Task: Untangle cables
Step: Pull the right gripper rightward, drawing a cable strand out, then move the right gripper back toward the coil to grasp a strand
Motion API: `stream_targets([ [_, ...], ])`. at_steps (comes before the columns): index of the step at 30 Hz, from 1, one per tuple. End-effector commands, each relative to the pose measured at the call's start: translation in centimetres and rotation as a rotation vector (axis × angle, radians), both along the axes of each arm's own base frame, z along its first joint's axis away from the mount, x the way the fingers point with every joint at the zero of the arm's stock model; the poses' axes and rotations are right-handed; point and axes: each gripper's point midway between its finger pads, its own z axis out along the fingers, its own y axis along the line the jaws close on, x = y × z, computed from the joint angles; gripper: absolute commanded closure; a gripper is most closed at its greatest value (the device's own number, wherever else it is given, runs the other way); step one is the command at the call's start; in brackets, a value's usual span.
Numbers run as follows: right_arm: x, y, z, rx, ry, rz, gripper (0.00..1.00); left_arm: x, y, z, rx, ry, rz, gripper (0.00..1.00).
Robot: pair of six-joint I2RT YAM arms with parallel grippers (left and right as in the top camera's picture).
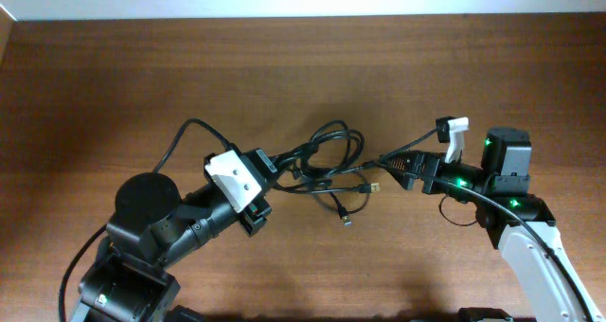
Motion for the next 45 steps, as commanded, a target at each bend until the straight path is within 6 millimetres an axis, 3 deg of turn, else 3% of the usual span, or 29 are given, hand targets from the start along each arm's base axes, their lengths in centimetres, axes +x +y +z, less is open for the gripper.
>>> stream_targets([
  [1,0.0,-0.1,-0.1,-0.006,-0.009,0.001,0.01,-0.3,0.2,1.4,-0.027,-0.012,0.006,1.0],
  [7,-2.1,3.1,6.9,0.168,-0.379,0.343,0.01,-0.6,0.8,-1.7,0.061,0.078,0.025,1.0],
  [11,-3.0,3.4,9.6,0.178,-0.486,0.388,0.01,0.3,1.6,-3.3,0.095,0.14,0.095,1.0],
  [15,-2.3,3.1,12.8,0.188,-0.49,0.33,0.02,1.7,1.0,-5.4,0.096,0.253,0.109,1.0],
  [18,-0.1,2.1,13.0,0.128,-0.411,0.186,0.02,2.3,0.4,-6.5,0.093,0.311,0.101,1.0],
  [20,1.0,0.4,12.4,-0.096,-0.345,0.081,0.02,2.4,0.1,-6.9,0.097,0.328,0.087,1.0],
  [21,0.7,0.0,12.0,-0.219,-0.348,0.089,0.02,2.3,0.0,-6.9,0.093,0.329,0.076,1.0],
  [22,-1.1,0.8,12.7,-0.389,-0.478,0.252,0.02,2.1,-0.2,-6.8,0.09,0.332,0.064,1.0],
  [24,-2.9,2.0,12.4,-0.496,-0.557,0.399,0.01,1.4,-1.0,-6.6,0.072,0.342,0.004,1.0],
  [25,-4.1,2.7,11.2,-0.553,-0.577,0.495,0.01,0.8,-1.7,-6.3,0.052,0.349,-0.055,1.0],
  [30,-6.7,5.0,9.5,-0.659,-0.679,0.721,0.01,0.2,-2.4,-5.6,-0.033,0.419,-0.079,1.0],
  [32,-6.4,4.7,9.1,-0.709,-0.669,0.714,0.02,-0.6,-3.2,-4.7,-0.073,0.426,-0.15,1.0],
  [33,-6.3,4.6,9.0,-0.72,-0.666,0.71,0.12,-0.8,-3.5,-4.2,-0.087,0.419,-0.174,1.0],
  [34,-6.2,4.4,8.9,-0.733,-0.663,0.705,0.28,-0.7,-3.5,-4.0,-0.101,0.425,-0.172,1.0],
  [35,-6.2,4.4,8.9,-0.733,-0.663,0.704,0.34,-0.8,-3.5,-4.0,-0.101,0.427,-0.172,1.0],
  [36,-6.1,4.3,8.9,-0.737,-0.656,0.697,0.49,-0.8,-3.5,-4.1,-0.101,0.428,-0.173,1.0],
  [37,-6.0,4.2,8.9,-0.739,-0.655,0.694,0.73,-1.1,-3.7,-3.9,-0.116,0.442,-0.191,1.0],
  [38,-6.0,4.1,8.9,-0.746,-0.655,0.691,0.88,-1.3,-3.8,-3.8,-0.118,0.445,-0.204,1.0],
  [39,-6.0,4.1,8.9,-0.746,-0.654,0.691,0.95,-1.4,-3.9,-3.7,-0.12,0.446,-0.214,1.0],
  [41,-5.8,4.2,9.0,-0.743,-0.656,0.683,0.96,-1.6,-3.9,-3.9,-0.118,0.456,-0.216,1.0],
  [45,-3.0,4.9,11.6,-0.639,-0.624,0.462,0.96,-1.0,-3.2,-5.1,-0.088,0.487,-0.149,1.0],
])
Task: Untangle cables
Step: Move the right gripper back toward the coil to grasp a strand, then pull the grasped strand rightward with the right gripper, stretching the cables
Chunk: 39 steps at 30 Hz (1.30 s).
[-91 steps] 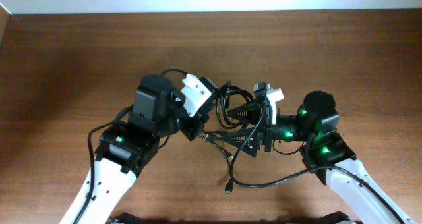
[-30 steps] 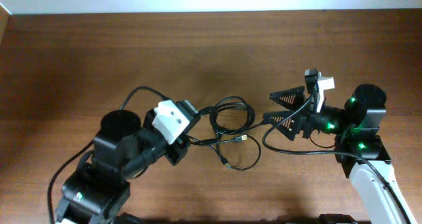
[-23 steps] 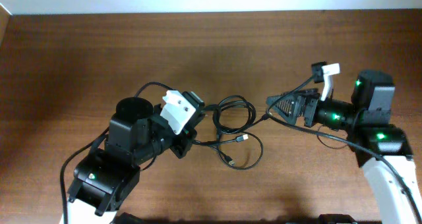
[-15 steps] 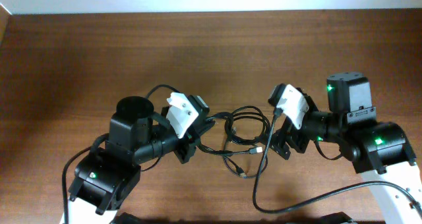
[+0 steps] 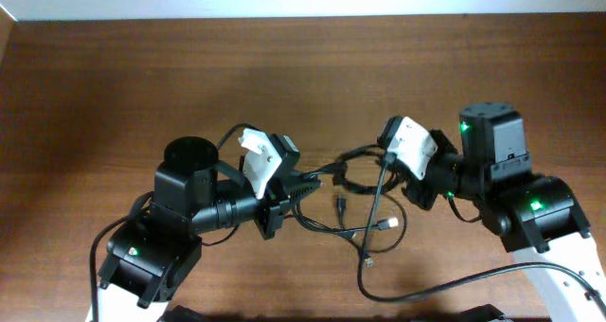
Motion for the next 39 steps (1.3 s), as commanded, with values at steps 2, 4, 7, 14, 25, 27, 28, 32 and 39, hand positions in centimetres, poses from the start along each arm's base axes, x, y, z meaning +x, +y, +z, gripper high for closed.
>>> stream_targets([
  [2,2.1,-0.7,1.9,0.135,0.048,-0.179,0.96,1.6,2.6,-2.1,0.13,0.049,0.185,1.0],
  [4,2.6,-1.9,2.1,0.18,0.075,-0.22,0.96,2.9,5.2,-4.0,0.242,0.079,0.35,1.0],
  [7,2.8,-3.1,2.7,0.255,0.109,-0.237,0.96,3.6,7.5,-5.4,0.301,0.139,0.507,1.0],
  [14,3.8,-8.9,1.5,0.312,0.224,-0.497,0.96,4.5,9.2,-5.6,0.248,0.238,0.696,1.0],
  [25,-1.5,-4.1,7.2,0.576,0.12,0.079,0.96,4.6,7.9,-4.7,0.164,0.257,0.657,1.0],
  [27,-2.0,-3.9,7.7,0.606,0.121,0.114,0.96,4.4,6.4,-3.7,0.107,0.251,0.584,1.0],
  [28,-2.1,-3.8,7.8,0.608,0.122,0.116,0.96,4.4,5.7,-3.2,0.084,0.243,0.542,1.0],
  [32,-2.9,-3.4,9.3,0.663,0.09,0.205,0.96,4.1,2.1,-3.9,0.059,0.284,0.333,1.0],
  [39,-2.3,-3.6,8.9,0.635,0.074,0.178,0.96,4.1,1.1,-4.3,0.112,0.182,0.204,1.0],
])
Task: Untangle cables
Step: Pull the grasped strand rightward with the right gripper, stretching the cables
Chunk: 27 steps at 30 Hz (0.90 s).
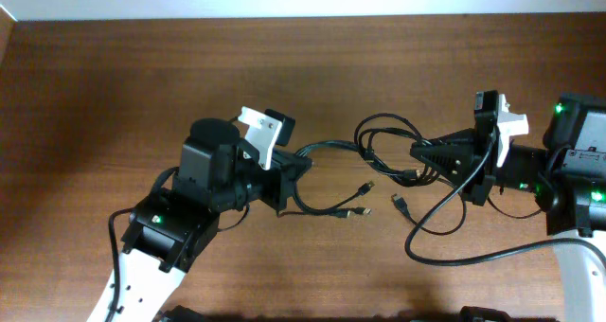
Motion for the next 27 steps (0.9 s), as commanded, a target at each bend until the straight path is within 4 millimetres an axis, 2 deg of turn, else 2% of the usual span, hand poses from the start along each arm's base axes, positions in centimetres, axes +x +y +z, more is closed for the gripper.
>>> stream_targets([
  [1,0.4,-0.4,0.4,-0.019,-0.036,-0.023,0.96,-0.9,0.0,0.0,0.059,-0.074,-0.099,1.0],
  [4,3.0,-2.7,-1.5,-0.091,0.103,-0.221,0.96,-3.1,-1.3,1.0,0.042,-0.189,-0.311,1.0],
  [5,4.2,-4.3,-2.5,-0.124,0.167,-0.333,0.96,-4.2,-1.9,1.5,0.018,-0.226,-0.389,1.0],
  [7,6.4,-9.7,-5.3,-0.222,0.311,-0.645,0.96,-4.8,-2.1,2.1,-0.004,-0.25,-0.427,1.0],
  [9,6.5,-12.2,-6.9,-0.291,0.365,-0.765,0.92,-5.1,-2.1,3.0,-0.018,-0.289,-0.431,1.0],
  [11,6.2,-13.5,-8.1,-0.35,0.409,-0.832,0.91,-6.3,-2.2,5.8,-0.072,-0.398,-0.464,1.0],
  [13,6.0,-13.7,-8.7,-0.366,0.436,-0.842,0.91,-7.7,-1.6,8.9,-0.107,-0.531,-0.456,1.0],
  [15,6.1,-13.7,-9.7,-0.37,0.481,-0.831,0.85,-8.8,-1.1,10.9,-0.129,-0.609,-0.447,1.0],
  [16,6.1,-13.7,-10.2,-0.372,0.507,-0.825,0.84,-9.0,-1.0,11.2,-0.131,-0.626,-0.445,1.0],
  [18,6.2,-13.7,-11.1,-0.377,0.547,-0.811,0.84,-8.6,-0.8,11.0,-0.118,-0.62,-0.42,1.0],
  [21,6.2,-13.7,-11.2,-0.376,0.552,-0.809,0.81,-8.5,-0.7,11.0,-0.116,-0.617,-0.41,1.0],
  [22,6.0,-12.8,-10.8,-0.354,0.534,-0.754,0.8,-7.5,-0.3,10.8,-0.104,-0.578,-0.337,1.0],
  [24,5.2,-9.7,-9.0,-0.28,0.421,-0.546,0.79,-6.9,0.0,10.4,-0.085,-0.565,-0.304,1.0],
  [27,4.7,-9.3,-9.1,-0.267,0.441,-0.53,0.84,-5.6,0.7,10.0,-0.061,-0.529,-0.209,1.0],
])
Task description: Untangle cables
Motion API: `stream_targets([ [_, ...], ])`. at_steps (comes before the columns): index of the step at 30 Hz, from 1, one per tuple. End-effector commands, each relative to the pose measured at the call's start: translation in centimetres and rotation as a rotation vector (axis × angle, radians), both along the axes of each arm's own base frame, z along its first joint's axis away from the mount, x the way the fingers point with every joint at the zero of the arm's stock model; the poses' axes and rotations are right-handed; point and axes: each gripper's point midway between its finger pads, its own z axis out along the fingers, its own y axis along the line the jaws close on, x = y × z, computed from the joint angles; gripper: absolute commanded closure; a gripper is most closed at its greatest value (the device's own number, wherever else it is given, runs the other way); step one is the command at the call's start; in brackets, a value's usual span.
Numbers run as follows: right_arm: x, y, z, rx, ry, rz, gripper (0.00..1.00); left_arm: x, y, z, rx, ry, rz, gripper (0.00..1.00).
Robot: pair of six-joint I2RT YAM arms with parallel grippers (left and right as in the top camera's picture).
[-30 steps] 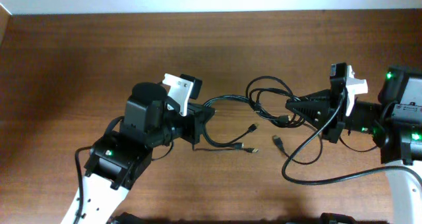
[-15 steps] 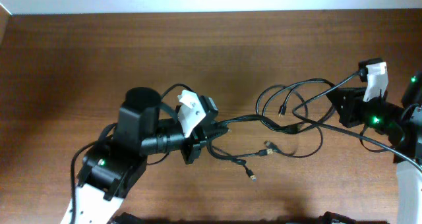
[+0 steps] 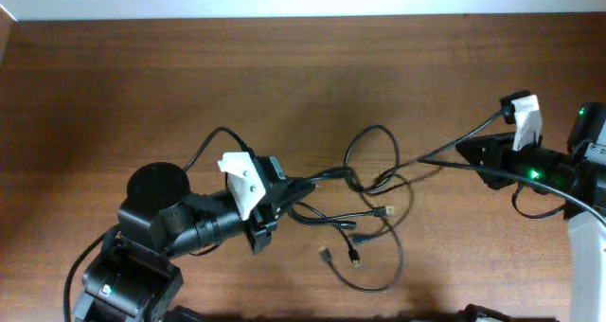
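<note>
A tangle of black cables [image 3: 377,175] lies mid-table, with one loop at the back and a wider loop trailing toward the front. Gold-tipped plugs [image 3: 385,210] and other loose ends [image 3: 355,259] rest on the wood. My left gripper [image 3: 301,184] is at the tangle's left side, shut on a cable strand that runs right from its tips. Further right, my right gripper [image 3: 461,151] is shut on a taut strand leading back into the tangle. Another stretch of cable arcs over each wrist.
The brown wooden table [image 3: 142,66] carries nothing else. A pale wall edge [image 3: 284,0] runs along the back. Both arm bodies fill the front left and right corners.
My right gripper has moved right, away from the tangle, pulling its strand taut. The left gripper sits lower and a little back. The cable loops have spread wider toward the table front.
Both grippers first held the bundle at its left and right sides. Then they stood close together with cable hanging between them. Later they were apart with the bundle stretched between. Now they are farther apart and the loops lie looser and wider.
</note>
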Motion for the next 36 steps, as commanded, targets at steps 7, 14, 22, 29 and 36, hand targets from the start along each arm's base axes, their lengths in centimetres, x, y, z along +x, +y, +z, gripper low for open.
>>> stream_targets([
  [7,-3.8,3.9,1.8,0.035,-0.21,0.365,0.01,1.6,1.0,0.5,-0.006,0.007,0.114,1.0],
  [14,-5.8,7.6,0.7,-0.026,-0.214,0.57,0.02,1.0,0.3,1.8,-0.045,-0.037,0.058,1.0],
  [22,-5.1,9.1,-0.7,0.052,-0.149,0.628,0.96,0.1,-0.1,1.9,-0.054,-0.028,0.003,1.0],
  [29,-5.3,11.3,6.2,0.387,-0.403,0.694,0.96,3.0,1.6,-4.4,0.115,0.181,0.188,1.0],
  [36,-2.3,5.1,6.2,0.388,-0.357,0.419,0.96,3.0,1.5,-4.8,0.121,0.197,0.183,1.0],
])
